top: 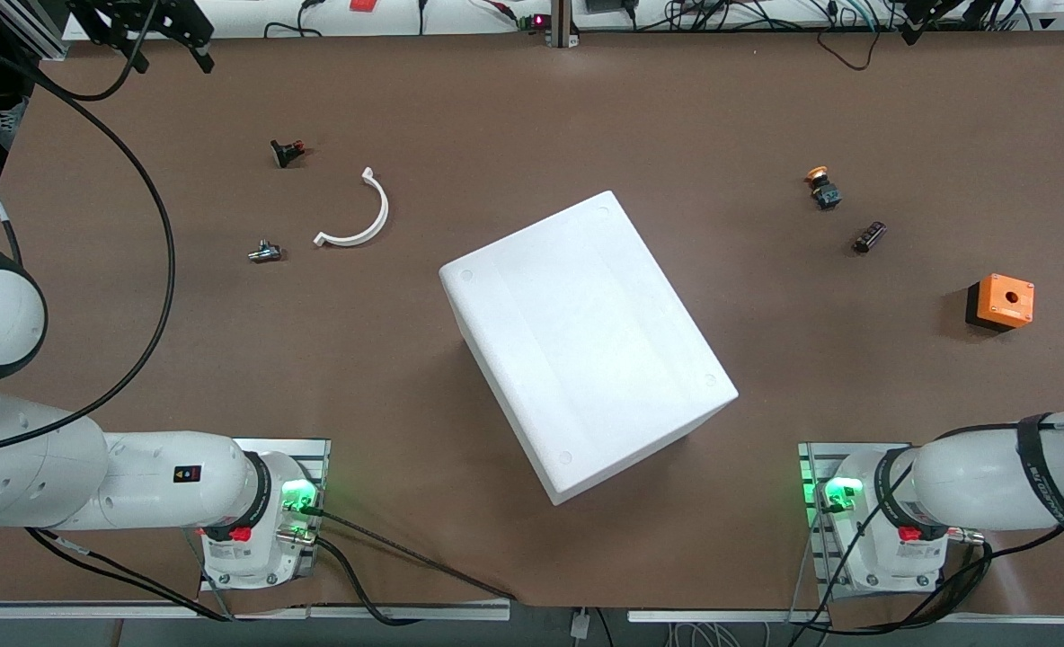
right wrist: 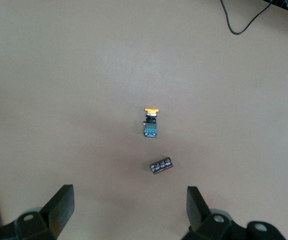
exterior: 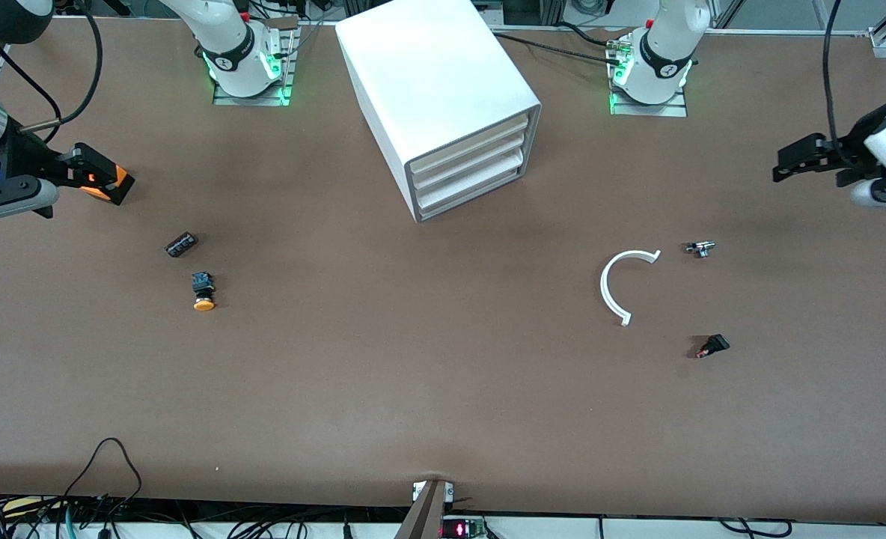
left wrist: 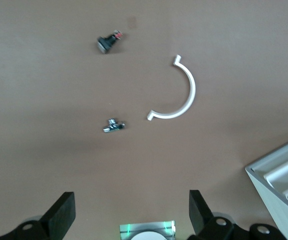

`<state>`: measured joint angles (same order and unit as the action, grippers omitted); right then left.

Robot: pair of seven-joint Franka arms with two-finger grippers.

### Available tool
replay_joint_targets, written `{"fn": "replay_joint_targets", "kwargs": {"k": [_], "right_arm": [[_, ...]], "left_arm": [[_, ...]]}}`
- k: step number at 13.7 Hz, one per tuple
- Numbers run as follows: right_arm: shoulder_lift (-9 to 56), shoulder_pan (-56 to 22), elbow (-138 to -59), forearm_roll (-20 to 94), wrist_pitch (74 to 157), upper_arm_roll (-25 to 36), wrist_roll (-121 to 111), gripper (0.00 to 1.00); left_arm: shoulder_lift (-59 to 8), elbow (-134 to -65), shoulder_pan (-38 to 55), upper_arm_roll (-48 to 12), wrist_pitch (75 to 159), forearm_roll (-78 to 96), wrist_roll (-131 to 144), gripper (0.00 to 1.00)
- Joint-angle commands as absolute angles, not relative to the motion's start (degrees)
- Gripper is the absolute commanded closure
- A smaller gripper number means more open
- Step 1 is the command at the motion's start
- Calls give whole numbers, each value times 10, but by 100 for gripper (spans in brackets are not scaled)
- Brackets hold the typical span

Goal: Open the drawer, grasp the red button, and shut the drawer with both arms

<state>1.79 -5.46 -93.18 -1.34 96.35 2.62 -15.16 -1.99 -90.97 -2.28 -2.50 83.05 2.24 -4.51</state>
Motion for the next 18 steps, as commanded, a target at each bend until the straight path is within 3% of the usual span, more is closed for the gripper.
{"fn": "replay_joint_targets", "kwargs": {"k": [1, 7, 15, 18], "right_arm": [[23, -55, -919, -24, 959, 24, -142, 1], [23, -55, -919, -24, 955, 24, -142, 1], [23, -55, -919, -25, 958, 23, -142, 1], [23, -55, -919, -25, 955, 24, -142, 1]], "left_arm": [[-37, -905, -18, -53, 817, 35, -48, 0], [-114, -909, -18, -123, 760, 108, -48, 0], [-265, -911, -17, -128, 735, 369, -72, 0], [-306, -922, -16, -156, 757, 423, -118, 9]]}}
